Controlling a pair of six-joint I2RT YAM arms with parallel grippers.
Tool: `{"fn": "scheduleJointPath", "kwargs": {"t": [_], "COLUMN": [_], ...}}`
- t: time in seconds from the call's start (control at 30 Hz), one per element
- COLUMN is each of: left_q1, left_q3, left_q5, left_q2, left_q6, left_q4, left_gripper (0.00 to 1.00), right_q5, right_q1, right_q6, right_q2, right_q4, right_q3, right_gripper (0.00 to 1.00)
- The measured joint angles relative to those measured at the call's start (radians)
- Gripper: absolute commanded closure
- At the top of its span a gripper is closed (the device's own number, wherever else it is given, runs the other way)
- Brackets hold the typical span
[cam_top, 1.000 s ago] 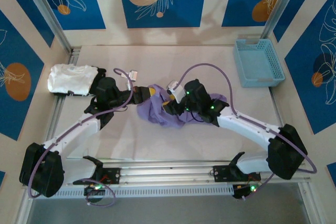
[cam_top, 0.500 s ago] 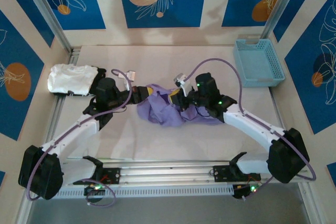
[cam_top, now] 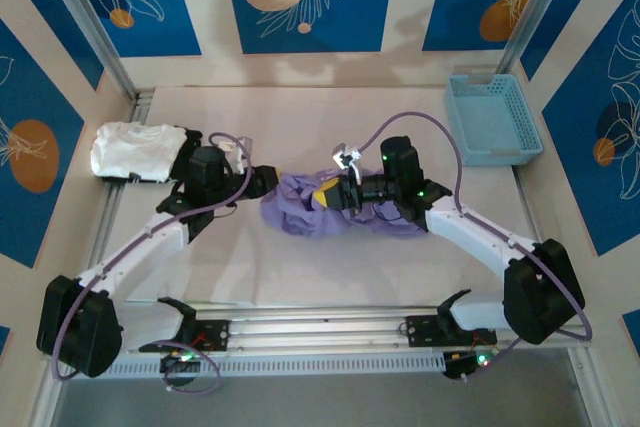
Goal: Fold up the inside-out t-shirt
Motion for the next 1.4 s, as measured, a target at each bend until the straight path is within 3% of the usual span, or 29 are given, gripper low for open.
{"fn": "scheduleJointPath", "kwargs": {"t": [0.13, 0.27, 0.4, 0.63, 1.03, 1.4], "left_q1": [-0.025, -0.114, -0.203, -0.225, -0.222, -0.216], "left_q3": [-0.014, -0.021, -0.024, -0.015, 0.022, 0.041], "left_q5": [-0.010, 0.025, 0.082, 0.107, 0.105, 0.106], "left_q2": [-0.117, -0.194, -0.151, -0.032, 0.027, 0.036], "left_q6": [0.024, 0.024, 0.022, 0.083, 0.156, 0.169], "left_q4": [-0.063, -0.069, -0.037, -0.024, -0.024, -0.024], "left_gripper": [0.53, 0.49, 0.48, 0.50, 0.71, 1.00], "right_q5": [0.001, 0.006, 0.012, 0.019, 0.034, 0.070], "right_q1": [-0.001, -0.005, -0.008, -0.010, -0.010, -0.010], "right_q6": [0.031, 0.052, 0.065, 0.067, 0.058, 0.042], "right_q2": [0.025, 0.029, 0.031, 0.031, 0.031, 0.031], "right_q4": [0.005, 0.009, 0.012, 0.009, -0.021, -0.046], "right_q3": [0.000, 0.000, 0.000, 0.000, 0.000, 0.001], "right_gripper": [1.00, 1.00, 1.00, 1.00, 1.00, 0.99]}}
